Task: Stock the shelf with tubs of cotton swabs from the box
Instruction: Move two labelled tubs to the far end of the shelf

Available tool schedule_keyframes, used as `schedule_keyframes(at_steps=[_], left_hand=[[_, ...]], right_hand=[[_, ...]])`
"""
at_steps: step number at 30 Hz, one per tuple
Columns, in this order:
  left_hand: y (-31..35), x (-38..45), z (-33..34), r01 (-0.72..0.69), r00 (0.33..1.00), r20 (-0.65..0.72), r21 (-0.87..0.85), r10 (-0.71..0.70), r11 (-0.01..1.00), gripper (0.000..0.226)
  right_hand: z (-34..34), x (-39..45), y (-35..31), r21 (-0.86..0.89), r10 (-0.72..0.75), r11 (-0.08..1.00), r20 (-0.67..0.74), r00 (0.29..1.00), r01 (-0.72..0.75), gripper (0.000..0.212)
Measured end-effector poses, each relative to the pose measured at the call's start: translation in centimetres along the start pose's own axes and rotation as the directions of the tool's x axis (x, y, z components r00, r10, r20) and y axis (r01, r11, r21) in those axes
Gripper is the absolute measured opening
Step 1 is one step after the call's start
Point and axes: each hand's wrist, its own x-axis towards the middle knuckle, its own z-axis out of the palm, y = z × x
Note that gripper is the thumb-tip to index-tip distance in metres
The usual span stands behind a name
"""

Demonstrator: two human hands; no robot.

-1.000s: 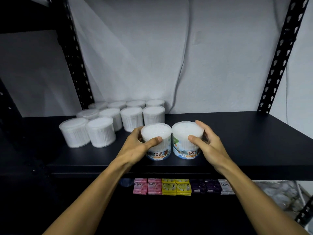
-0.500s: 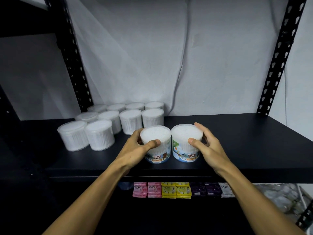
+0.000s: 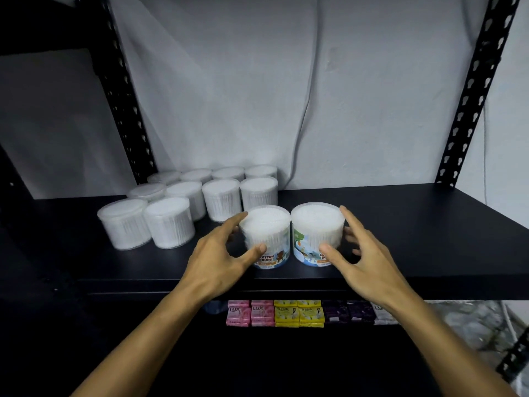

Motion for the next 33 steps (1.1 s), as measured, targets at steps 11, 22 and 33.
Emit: schedule_keyframes(at_steps=[11, 22, 33], left_hand=[[0.5, 1.2, 1.1, 0.010, 1.000, 0.009, -0.078, -0.009, 0.997, 0.053], [2.1, 3.7, 3.6, -0.008, 0.995, 0.097, -0.175, 0.026, 0.984, 0.052], [7.1, 8.4, 11.5, -0.053, 0.986, 0.144, -0.208, 0.084, 0.977, 0.054]], right_hand=[[0.4, 1.9, 0.2, 0.048, 0.026, 0.999, -0.071, 0.997, -0.022, 0.059], [-3.1, 3.1, 1.3, 0.007, 0.071, 0.998, -0.072, 0.995, -0.070, 0.057], [-10.3, 6.0, 6.7, 0.002, 0.159, 0.987, -0.106, 0.982, -0.160, 0.055]])
